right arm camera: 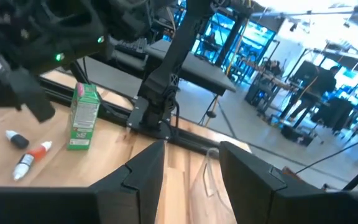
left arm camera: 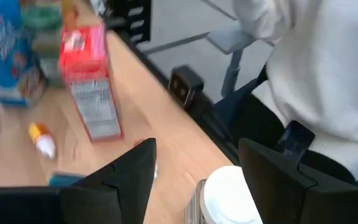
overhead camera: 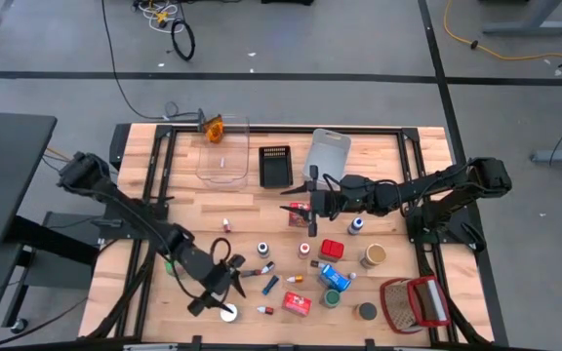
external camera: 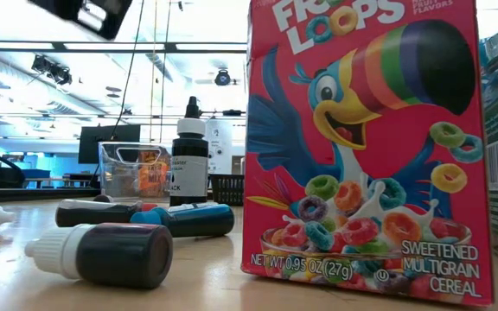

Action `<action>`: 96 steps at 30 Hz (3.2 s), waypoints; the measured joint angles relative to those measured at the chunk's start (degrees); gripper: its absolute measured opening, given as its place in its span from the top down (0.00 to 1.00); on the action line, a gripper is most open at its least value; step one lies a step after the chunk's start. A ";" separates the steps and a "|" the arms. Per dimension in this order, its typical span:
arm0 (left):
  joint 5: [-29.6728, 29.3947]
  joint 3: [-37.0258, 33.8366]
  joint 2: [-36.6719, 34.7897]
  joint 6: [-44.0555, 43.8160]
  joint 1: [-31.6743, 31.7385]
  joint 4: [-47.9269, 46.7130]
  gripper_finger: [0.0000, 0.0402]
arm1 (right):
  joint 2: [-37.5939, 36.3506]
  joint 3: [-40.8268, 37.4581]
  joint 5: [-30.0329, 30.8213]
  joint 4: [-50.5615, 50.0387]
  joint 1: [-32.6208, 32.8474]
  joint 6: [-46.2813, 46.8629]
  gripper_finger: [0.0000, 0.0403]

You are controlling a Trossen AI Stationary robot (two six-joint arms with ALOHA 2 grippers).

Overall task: Pick & Place Kitchen Items
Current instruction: Put the white seasoning bottle into transparent bin

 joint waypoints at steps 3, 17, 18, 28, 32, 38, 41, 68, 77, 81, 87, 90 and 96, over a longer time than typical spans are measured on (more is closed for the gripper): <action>-0.51 0.01 2.09 -2.01 -1.38 1.89 0.36 | 0.00 0.00 -0.02 1.31 0.00 -1.20 0.59; -9.02 0.01 3.41 -0.85 -5.57 -0.28 0.34 | 0.00 0.00 -0.04 4.02 0.00 -4.03 0.59; -7.99 0.01 3.41 -1.07 -5.57 -0.32 0.34 | 0.00 0.00 -0.04 4.10 0.00 -4.11 0.59; -8.81 0.01 4.50 -3.86 -7.04 0.07 0.34 | 0.00 0.00 -0.04 3.93 0.00 -4.13 0.59; -7.78 0.01 7.26 -3.24 -7.05 1.14 0.34 | 0.00 0.00 -0.04 3.89 0.00 -4.11 0.59; -7.74 0.01 8.92 -2.18 -7.08 1.30 0.34 | 0.00 0.00 -0.04 3.50 0.00 -4.11 0.59; -8.18 0.01 8.92 -0.94 -7.06 1.31 0.35 | 0.00 0.00 -0.03 3.56 0.00 -4.11 0.59; -31.32 -0.01 -3.54 8.11 -2.42 -3.14 0.46 | 0.00 0.00 -0.02 3.93 0.02 -2.56 0.59; -34.04 -0.01 -16.17 9.08 6.56 -16.19 0.46 | 0.02 0.00 0.23 3.88 0.02 -2.82 0.59; -36.56 -0.01 -21.48 9.07 11.89 -22.41 0.45 | 0.02 0.00 0.43 3.86 -0.11 -2.82 0.59; -39.77 -0.01 -26.56 12.55 21.83 -26.77 0.45 | 0.02 0.00 0.42 4.12 -0.13 -2.62 0.59; -39.33 -0.01 -27.58 13.64 27.83 -26.33 0.46 | 0.02 0.00 0.41 4.21 -0.13 -2.62 0.59; -37.13 -0.01 -27.65 12.71 41.42 -25.30 0.43 | 0.02 0.00 0.39 4.33 -0.13 -2.62 0.59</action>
